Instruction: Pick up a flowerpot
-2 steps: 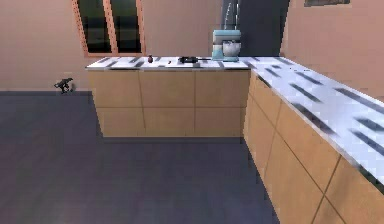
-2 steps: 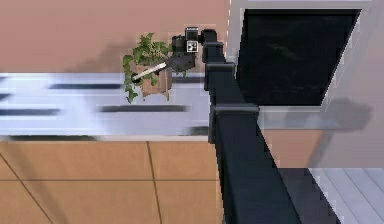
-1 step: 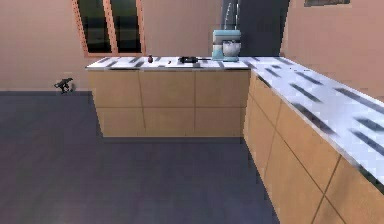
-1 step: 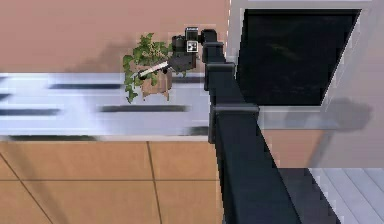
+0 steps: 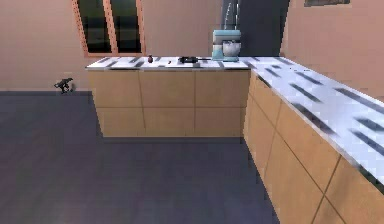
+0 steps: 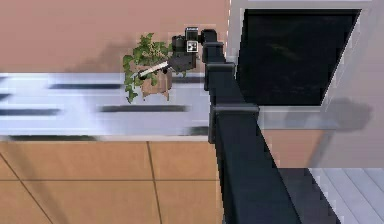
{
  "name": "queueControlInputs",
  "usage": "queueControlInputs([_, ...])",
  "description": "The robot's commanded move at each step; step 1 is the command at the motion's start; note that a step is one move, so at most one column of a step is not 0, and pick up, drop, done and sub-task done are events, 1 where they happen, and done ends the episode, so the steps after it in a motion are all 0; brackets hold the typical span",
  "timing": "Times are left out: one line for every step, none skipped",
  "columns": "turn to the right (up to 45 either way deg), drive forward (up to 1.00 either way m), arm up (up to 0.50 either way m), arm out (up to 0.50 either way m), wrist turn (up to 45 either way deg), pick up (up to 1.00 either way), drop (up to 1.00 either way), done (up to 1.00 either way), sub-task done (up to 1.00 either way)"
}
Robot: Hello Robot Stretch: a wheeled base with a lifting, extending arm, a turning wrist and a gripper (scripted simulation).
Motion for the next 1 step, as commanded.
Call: queueControlInputs([0.0,0.00,0.00,0.00,0.0,0.00,0.00,1.00,0.00])
